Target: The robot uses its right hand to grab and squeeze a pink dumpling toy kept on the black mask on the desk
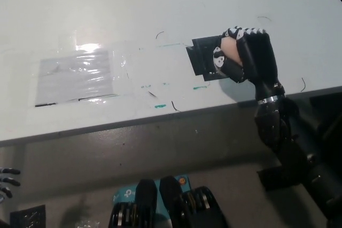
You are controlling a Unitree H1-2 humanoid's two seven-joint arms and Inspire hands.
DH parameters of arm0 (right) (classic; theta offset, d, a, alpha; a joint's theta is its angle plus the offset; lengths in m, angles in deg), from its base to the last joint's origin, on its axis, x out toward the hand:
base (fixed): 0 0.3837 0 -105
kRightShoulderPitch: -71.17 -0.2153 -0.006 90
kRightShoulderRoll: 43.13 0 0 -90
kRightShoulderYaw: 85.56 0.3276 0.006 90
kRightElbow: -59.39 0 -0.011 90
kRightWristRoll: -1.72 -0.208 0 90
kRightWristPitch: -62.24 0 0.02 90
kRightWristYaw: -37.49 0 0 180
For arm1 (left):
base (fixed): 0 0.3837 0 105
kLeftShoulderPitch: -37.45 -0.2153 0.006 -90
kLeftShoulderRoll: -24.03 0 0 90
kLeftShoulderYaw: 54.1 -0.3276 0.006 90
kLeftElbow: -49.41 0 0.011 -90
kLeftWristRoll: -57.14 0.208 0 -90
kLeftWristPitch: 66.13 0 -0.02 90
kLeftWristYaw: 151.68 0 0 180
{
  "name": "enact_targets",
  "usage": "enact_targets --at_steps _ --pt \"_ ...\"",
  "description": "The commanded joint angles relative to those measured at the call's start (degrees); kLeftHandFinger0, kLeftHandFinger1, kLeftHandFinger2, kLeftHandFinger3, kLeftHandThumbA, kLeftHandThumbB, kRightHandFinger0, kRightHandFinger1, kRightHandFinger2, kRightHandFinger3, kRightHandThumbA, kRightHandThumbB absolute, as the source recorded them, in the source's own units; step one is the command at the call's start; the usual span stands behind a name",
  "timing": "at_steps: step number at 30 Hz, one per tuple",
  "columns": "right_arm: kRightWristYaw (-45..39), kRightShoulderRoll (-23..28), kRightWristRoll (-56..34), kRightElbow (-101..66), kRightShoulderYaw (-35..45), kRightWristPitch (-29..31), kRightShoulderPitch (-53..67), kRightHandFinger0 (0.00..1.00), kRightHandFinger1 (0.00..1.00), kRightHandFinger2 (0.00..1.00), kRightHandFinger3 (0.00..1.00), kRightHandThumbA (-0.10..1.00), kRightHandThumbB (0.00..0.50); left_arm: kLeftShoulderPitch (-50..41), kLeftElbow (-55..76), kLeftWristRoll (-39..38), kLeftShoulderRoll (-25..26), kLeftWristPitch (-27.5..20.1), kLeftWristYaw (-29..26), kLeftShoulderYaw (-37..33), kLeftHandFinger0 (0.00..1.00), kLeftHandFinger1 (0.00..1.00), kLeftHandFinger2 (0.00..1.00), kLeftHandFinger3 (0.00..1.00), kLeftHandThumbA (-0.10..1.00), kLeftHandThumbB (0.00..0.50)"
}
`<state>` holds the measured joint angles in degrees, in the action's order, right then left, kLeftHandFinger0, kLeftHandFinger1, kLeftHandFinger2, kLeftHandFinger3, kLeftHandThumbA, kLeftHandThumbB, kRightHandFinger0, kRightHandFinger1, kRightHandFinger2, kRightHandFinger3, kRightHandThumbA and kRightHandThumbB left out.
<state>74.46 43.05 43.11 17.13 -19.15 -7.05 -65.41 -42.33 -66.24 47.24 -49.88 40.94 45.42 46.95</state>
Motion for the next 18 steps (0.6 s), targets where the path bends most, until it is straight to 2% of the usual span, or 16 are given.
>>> enact_targets --at_steps 1,2,3,4,5,6,7,8,9,10,11,12,13,14,15,18 --pt "-5.82 1.27 1.33 -0.04 -1.22 -1.91 -4.17 0.0 0.3 0.73 0.39 -0.1 0.057 1.25 1.21 -0.81 1.89 0.23 0.85 0.8 0.01 0.25 0.38 0.44 1.0 0.5" --pt "-8.01 0.92 0.82 1.87 -1.47 -3.15 -4.62 0.0 0.25 0.61 0.39 -0.1 0.024 1.09 1.58 -0.93 1.9 0.61 0.97 0.81 0.01 0.25 0.38 0.46 1.0 0.5" --pt "-9.8 0.87 0.85 3.37 -1.95 -4.05 -5.13 0.0 0.22 0.55 0.37 -0.1 0.001 1.0 1.57 -0.83 2.0 0.33 1.11 0.69 0.0 0.25 0.39 0.47 1.0 0.5" --pt "-10.68 0.7 0.76 4.9 -2.18 -4.71 -5.62 0.0 0.22 0.54 0.39 -0.1 0.0 0.96 1.55 -0.6 1.89 -0.05 0.69 0.77 0.0 0.25 0.39 0.46 1.0 0.49" --pt "-11.07 0.17 0.26 7.62 -2.07 -5.75 -6.38 0.0 0.23 0.52 0.47 -0.1 0.004 1.0 1.46 -0.7 1.88 -0.03 0.76 0.81 0.0 0.25 0.39 0.45 1.0 0.489" --pt "-11.12 0.1 0.14 8.03 -2.13 -5.84 -6.53 0.0 0.21 0.49 0.46 -0.1 0.001 1.01 1.45 -0.72 1.88 -0.02 0.77 0.81 0.0 0.25 0.39 0.45 1.0 0.489" --pt "-11.92 -0.02 -0.03 8.76 -2.15 -6.75 -6.87 0.0 0.22 0.51 0.59 -0.1 0.0 1.03 1.52 -0.71 1.86 0.16 0.71 0.82 0.0 0.24 0.39 0.45 1.0 0.497" --pt "-11.48 -0.2 0.25 9.68 -2.23 -7.6 -7.18 0.06 0.28 0.55 0.72 -0.1 0.022 1.03 1.77 -0.97 1.74 1.01 0.58 1.01 0.0 0.24 0.38 0.44 1.0 0.498" --pt "-11.28 -0.26 0.65 10.84 -2.56 -8.16 -7.58 0.17 0.38 0.61 0.84 -0.1 0.018 0.98 1.72 -0.84 1.67 0.8 0.42 1.03 0.0 0.24 0.38 0.45 1.0 0.495" --pt "-11.95 -0.44 0.96 10.66 -2.54 -10.88 -7.55 0.28 0.47 0.68 1.0 -0.1 0.045 0.79 1.84 -0.78 1.67 0.47 0.47 1.02 0.0 0.24 0.37 0.44 1.0 0.5" --pt "-13.23 -0.16 1.79 9.5 -3.07 -13.02 -7.17 0.52 0.75 0.89 1.0 -0.03 0.04 0.74 1.73 -0.86 1.63 0.38 0.58 1.06 0.0 0.24 0.37 0.44 1.0 0.5" --pt "-13.31 -0.15 1.74 9.4 -3.12 -13.19 -7.15 0.56 0.76 0.89 1.0 0.0 0.036 0.73 1.73 -0.85 1.63 0.38 0.58 1.07 0.0 0.24 0.37 0.44 1.0 0.5" --pt "-15.76 -0.15 1.9 7.61 -3.16 -16.2 -6.56 0.76 1.0 1.0 1.0 0.15 0.076 0.32 2.2 -0.74 1.74 0.3 0.76 0.95 0.0 0.24 0.38 0.44 1.0 0.5" --pt "-16.88 -0.1 1.92 6.74 -3.22 -17.62 -6.34 0.93 1.0 1.0 1.0 0.24 0.079 0.22 2.4 -0.69 1.77 0.28 0.83 0.89 0.0 0.24 0.39 0.45 1.0 0.5" --pt "-17.64 -0.03 1.85 5.72 -3.23 -18.43 -5.83 1.0 1.0 1.0 1.0 0.33 0.14 0.04 2.55 -0.71 1.69 0.44 0.68 0.98 0.0 0.24 0.38 0.43 1.0 0.5" --pt "-18.47 0.36 3.1 2.24 -3.82 -21.58 -4.41 1.0 1.0 1.0 1.0 0.5 0.282 0.25 1.99 -0.77 1.8 0.65 0.91 0.9 0.01 0.24 0.38 0.46 1.0 0.5"
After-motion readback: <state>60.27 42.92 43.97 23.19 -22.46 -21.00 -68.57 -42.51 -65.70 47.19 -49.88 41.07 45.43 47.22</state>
